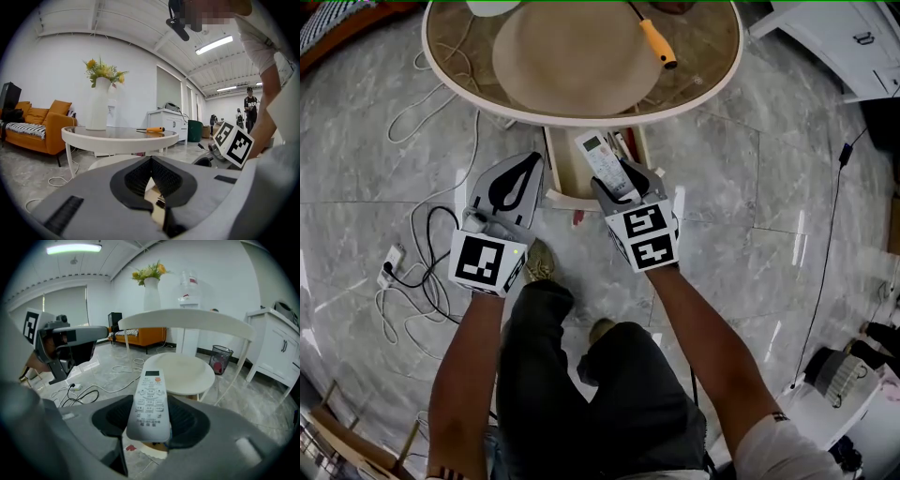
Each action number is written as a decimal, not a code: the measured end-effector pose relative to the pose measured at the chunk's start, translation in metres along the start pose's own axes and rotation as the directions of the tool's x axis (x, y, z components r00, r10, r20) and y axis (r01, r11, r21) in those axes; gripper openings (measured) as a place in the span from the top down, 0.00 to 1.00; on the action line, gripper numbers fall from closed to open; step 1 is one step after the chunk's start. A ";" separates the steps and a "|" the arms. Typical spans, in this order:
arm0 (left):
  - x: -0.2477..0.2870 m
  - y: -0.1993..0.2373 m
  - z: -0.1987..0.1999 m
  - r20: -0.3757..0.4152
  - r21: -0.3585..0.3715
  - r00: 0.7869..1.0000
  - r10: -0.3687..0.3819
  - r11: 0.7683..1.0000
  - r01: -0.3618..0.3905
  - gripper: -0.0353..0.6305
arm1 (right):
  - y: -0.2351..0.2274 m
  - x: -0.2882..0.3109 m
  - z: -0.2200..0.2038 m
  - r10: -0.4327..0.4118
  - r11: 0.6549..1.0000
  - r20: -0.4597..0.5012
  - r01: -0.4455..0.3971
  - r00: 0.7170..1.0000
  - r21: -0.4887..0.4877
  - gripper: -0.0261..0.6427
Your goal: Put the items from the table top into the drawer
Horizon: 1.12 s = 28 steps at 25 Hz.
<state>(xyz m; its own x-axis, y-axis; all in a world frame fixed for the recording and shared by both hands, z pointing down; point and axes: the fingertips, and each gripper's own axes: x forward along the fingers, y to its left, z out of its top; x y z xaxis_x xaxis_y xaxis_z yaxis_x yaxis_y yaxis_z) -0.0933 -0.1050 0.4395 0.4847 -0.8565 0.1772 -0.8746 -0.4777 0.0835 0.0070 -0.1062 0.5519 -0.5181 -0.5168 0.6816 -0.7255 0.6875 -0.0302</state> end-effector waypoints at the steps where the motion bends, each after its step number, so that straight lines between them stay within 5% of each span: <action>1: 0.003 0.003 -0.005 0.004 0.008 1.000 -0.005 1.000 0.005 0.95 | -0.001 0.007 -0.004 0.004 1.000 -0.005 -0.004 1.000 0.003 0.62; 16: 0.040 0.027 -0.061 -0.011 0.106 0.993 -0.116 0.988 0.117 0.95 | -0.004 0.099 -0.050 0.106 0.985 -0.111 -0.120 0.988 -0.125 0.62; 28: 0.056 0.040 -0.082 0.070 0.098 0.992 -0.100 0.991 0.093 0.95 | -0.004 0.147 -0.084 0.188 0.953 -0.312 -0.250 0.931 -0.172 0.62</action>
<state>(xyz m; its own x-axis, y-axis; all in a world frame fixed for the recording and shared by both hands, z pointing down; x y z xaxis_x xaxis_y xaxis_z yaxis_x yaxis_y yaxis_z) -0.1024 -0.1558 0.5332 0.5699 -0.8158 0.0984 -0.8200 -0.5724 0.0037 -0.0278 -0.1423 0.7131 -0.4773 -0.1929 0.8573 -0.4838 0.8721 -0.0732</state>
